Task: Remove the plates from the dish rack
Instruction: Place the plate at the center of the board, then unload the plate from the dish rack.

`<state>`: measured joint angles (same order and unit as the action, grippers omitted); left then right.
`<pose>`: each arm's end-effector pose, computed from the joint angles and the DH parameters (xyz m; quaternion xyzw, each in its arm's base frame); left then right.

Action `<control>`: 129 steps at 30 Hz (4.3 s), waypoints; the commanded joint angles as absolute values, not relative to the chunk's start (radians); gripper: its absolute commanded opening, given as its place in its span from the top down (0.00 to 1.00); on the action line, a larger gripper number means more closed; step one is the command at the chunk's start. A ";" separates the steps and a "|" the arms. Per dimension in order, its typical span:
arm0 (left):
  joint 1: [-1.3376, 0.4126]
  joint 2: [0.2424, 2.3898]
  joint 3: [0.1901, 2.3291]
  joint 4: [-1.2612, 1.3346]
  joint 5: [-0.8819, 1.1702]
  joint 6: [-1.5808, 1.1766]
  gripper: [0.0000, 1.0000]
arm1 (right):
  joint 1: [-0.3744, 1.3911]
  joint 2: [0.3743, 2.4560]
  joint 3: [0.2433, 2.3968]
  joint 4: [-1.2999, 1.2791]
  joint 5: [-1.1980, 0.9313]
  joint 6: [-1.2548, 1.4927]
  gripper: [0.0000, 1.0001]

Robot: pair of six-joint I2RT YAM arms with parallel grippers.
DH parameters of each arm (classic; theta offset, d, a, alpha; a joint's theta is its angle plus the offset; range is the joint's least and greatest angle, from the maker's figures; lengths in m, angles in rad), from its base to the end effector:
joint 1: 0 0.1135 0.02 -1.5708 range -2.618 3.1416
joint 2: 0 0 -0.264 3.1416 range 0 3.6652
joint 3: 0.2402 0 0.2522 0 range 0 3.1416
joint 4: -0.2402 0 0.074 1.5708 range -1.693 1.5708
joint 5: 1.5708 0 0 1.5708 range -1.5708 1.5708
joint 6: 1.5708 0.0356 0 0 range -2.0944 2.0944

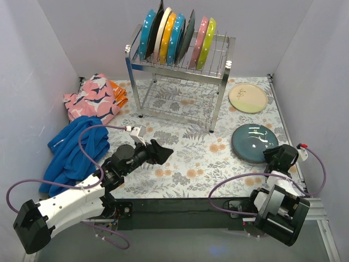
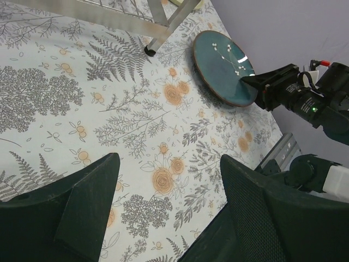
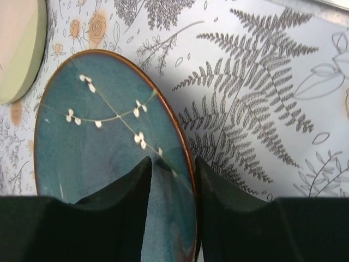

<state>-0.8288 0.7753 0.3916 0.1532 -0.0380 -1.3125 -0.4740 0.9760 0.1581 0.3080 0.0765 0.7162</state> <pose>0.1279 -0.1375 0.2372 -0.1991 0.7580 -0.5378 0.3109 0.1579 -0.0841 0.1410 0.4992 0.7029 0.0283 0.5058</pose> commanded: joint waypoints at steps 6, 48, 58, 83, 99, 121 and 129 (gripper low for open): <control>-0.834 0.755 0.387 0.176 -0.084 -1.287 0.27 | -0.528 1.039 0.322 0.213 0.155 0.678 0.43; -0.834 0.756 0.387 0.172 -0.090 -1.278 0.27 | 0.224 1.018 1.433 -0.209 0.000 0.513 0.21; -0.833 0.746 0.385 0.161 -0.107 -1.273 0.27 | 0.544 1.328 1.752 -0.241 0.402 0.397 0.20; -0.834 0.733 0.380 0.163 -0.095 -1.279 0.27 | 0.727 1.604 1.885 -0.090 0.889 0.215 0.32; -0.834 0.723 0.379 0.163 -0.086 -1.282 0.27 | 0.775 1.793 2.062 -0.089 1.045 0.080 0.46; -0.834 0.721 0.379 0.164 -0.080 -1.284 0.27 | 0.779 1.833 2.098 -0.068 1.077 0.080 0.86; -0.834 0.721 0.379 0.164 -0.080 -1.284 0.27 | 0.793 1.799 2.062 0.030 1.097 0.064 0.99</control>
<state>-0.8288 0.7368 0.3859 0.1596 -0.0853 -1.2903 0.7708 1.8397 2.0506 -0.1211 1.0973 0.0792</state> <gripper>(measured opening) 0.728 0.354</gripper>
